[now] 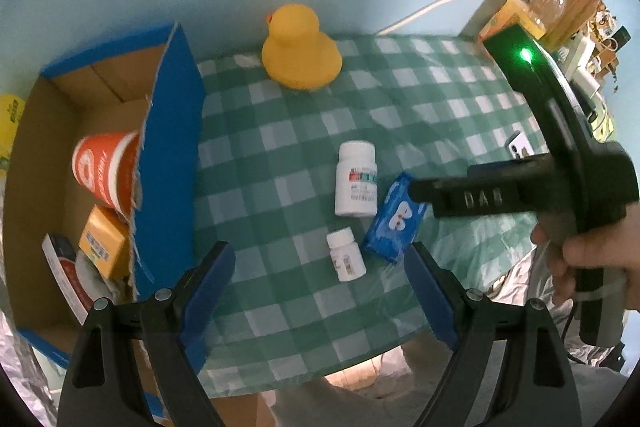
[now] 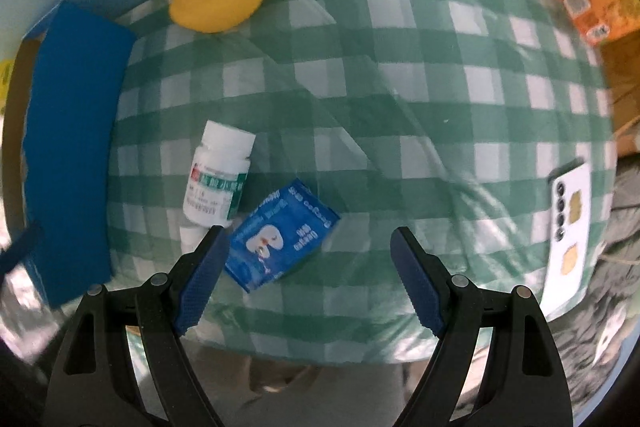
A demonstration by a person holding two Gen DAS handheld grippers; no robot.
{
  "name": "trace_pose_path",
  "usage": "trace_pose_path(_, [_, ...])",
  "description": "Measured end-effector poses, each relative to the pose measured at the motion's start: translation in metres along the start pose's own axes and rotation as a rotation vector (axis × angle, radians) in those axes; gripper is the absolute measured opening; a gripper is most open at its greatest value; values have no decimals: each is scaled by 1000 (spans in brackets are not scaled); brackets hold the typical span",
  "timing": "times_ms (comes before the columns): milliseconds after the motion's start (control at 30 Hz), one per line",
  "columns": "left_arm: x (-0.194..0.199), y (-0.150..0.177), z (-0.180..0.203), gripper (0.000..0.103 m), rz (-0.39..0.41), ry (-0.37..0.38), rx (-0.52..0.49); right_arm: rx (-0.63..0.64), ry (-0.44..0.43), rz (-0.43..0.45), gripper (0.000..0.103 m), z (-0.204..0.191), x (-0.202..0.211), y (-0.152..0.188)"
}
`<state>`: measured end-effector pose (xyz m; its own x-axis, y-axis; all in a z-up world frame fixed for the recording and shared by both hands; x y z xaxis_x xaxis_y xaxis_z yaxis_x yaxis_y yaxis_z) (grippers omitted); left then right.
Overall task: Organize objects
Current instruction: 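Move both tools back over the table toward the blue wipes and bottles, then grasp the blue wipes pack with the right tool while the left tool grasps the small white bottle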
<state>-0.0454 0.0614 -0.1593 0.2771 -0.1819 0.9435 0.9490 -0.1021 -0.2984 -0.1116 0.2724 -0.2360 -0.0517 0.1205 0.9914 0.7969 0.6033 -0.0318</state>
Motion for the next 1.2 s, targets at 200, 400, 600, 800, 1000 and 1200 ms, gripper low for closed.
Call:
trace_pose_path(200, [-19,10,-1,88,-43,-9,-16,-46,6,-25,83,-4,-16,-4])
trace_pose_path(400, [-34,16,-2,88,-75,1,-13,11,13,-61,83,-16,-25,1])
trace_pose_path(600, [-42,21,-3,88,-98,0,-14,69,53,-106,83,-27,-39,5])
trace_pose_path(800, [-47,25,-2,88,-117,9,-8,51,55,-108,83,-23,-48,13])
trace_pose_path(1000, [-55,27,0,88,-137,17,-13,114,6,-100,57,-15,-49,24])
trace_pose_path(1200, [-66,28,-2,88,-167,44,5,402,92,-55,47,-7,-42,40])
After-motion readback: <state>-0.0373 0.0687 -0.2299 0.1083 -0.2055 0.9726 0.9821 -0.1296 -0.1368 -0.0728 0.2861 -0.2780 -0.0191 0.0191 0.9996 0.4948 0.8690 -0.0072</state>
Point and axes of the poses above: each gripper's, at about its wrist camera, not at the fingertips, and x roughly against the way its jaws point, z to its right, y to its underside, the point moved 1 cm from there along -x, roughly the way its jaws point, and after that the axes turned 3 degrees about z, right-handed, at the moved point
